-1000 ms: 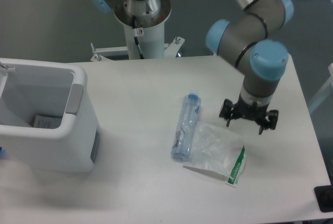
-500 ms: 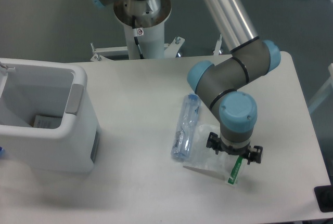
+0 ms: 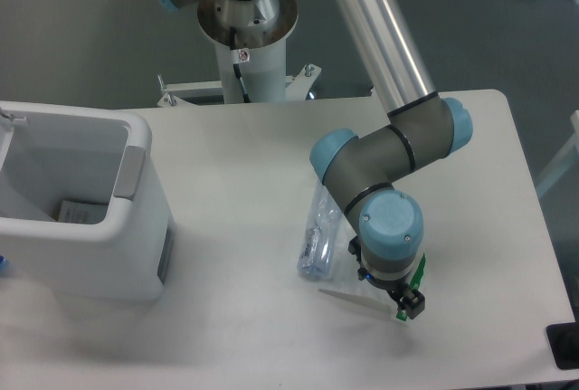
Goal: Place the trash in the trash can
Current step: 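Lower the gripper onto the plastic bag and close on it, then lift the held bag and drag it away from the bottle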
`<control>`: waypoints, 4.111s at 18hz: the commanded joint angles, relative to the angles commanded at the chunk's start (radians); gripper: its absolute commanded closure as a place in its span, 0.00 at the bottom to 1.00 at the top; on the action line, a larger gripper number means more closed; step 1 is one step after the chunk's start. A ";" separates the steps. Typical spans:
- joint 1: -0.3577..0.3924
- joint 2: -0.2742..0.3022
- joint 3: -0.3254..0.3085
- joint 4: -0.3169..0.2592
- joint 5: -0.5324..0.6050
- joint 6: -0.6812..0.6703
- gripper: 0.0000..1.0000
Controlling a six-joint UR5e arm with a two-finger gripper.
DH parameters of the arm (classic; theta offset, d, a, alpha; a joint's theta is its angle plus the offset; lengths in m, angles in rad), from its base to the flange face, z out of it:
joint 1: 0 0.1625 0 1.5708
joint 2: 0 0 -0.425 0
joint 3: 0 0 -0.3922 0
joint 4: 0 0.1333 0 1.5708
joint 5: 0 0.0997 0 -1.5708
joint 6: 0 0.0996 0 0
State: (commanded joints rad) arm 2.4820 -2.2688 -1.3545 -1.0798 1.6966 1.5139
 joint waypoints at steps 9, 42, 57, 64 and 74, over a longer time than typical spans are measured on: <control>-0.017 -0.031 0.034 -0.025 0.000 0.031 0.00; -0.041 0.038 0.020 -0.170 0.051 -0.001 0.93; 0.089 0.201 -0.018 -0.172 -0.017 -0.069 1.00; 0.149 0.210 0.035 -0.173 -0.090 -0.164 1.00; 0.206 0.213 0.135 -0.218 -0.153 -0.245 1.00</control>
State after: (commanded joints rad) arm 2.6875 -2.0555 -1.2197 -1.2977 1.5432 1.2687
